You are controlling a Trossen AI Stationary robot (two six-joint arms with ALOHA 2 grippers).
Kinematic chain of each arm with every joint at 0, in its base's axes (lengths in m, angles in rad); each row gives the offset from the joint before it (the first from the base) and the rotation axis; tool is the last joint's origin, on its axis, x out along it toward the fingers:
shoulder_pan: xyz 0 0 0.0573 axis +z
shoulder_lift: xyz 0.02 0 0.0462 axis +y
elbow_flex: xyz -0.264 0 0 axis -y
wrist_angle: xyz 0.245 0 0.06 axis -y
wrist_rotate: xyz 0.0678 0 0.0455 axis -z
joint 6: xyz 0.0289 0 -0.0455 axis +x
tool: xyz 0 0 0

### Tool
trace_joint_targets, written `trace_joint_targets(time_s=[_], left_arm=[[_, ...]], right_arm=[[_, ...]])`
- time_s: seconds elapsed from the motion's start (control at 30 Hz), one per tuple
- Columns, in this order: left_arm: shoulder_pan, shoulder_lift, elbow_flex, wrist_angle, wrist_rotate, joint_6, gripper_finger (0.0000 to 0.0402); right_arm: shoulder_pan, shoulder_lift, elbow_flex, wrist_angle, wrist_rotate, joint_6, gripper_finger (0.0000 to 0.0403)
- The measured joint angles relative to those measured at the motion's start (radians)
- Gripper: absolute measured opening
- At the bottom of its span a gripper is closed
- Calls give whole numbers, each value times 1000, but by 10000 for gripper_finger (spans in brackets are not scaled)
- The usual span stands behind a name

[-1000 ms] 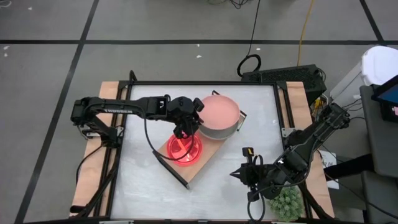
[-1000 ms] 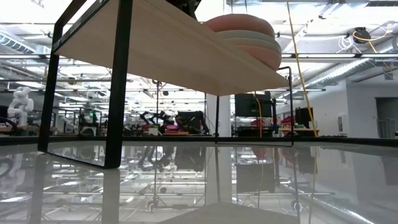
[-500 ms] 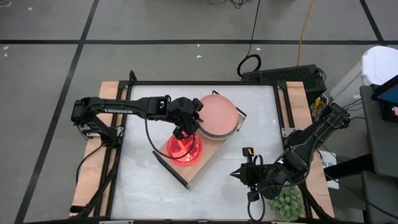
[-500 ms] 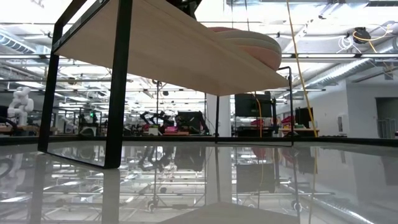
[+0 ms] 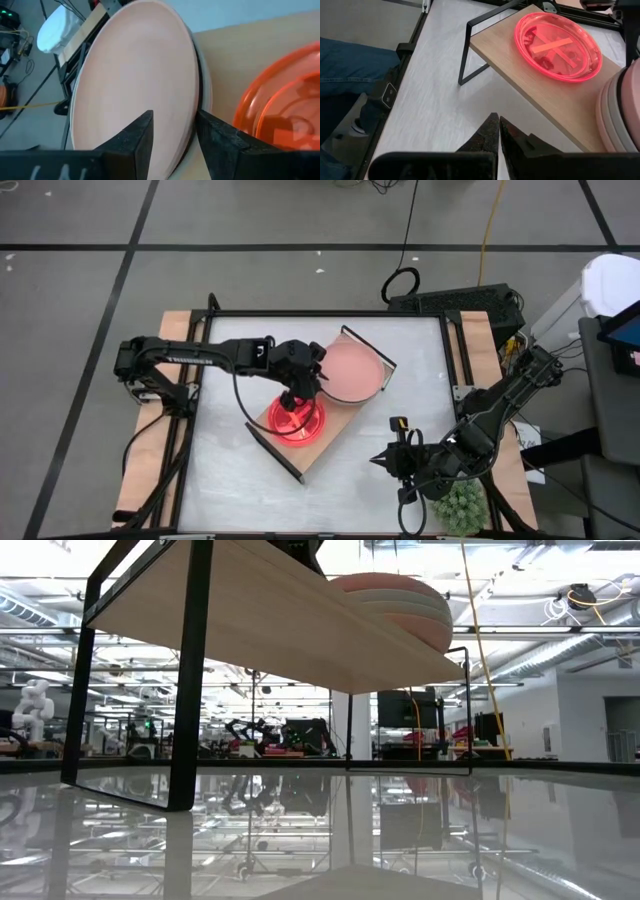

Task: Place and stack plates onto a shelf
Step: Stack the big light pink plate on top of the big gray plate on the shelf, then return to Home Position

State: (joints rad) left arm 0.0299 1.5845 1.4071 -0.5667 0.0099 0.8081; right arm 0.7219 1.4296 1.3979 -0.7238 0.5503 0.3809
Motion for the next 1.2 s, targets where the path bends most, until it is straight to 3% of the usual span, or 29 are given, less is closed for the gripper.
trace_joint_targets(time_s=[0.23, 0.5, 0.67, 0.93, 1.2], left_arm=[[0, 0, 0, 27, -13, -74, 174], [3, -7, 0, 54, -22, -159, 278], [2, -31, 0, 63, 31, -242, 324], [16, -97, 0, 16, 42, -373, 335], [76, -247, -99, -2, 162, -454, 334]], right_arm=[[0, 0, 0, 0, 0, 0, 0], [0, 0, 0, 0, 0, 0, 0], [0, 0, 0, -1, 1, 0, 0], [0, 0, 0, -2, 8, 0, 0], [-5, -4, -67, 51, 136, -67, 0]])
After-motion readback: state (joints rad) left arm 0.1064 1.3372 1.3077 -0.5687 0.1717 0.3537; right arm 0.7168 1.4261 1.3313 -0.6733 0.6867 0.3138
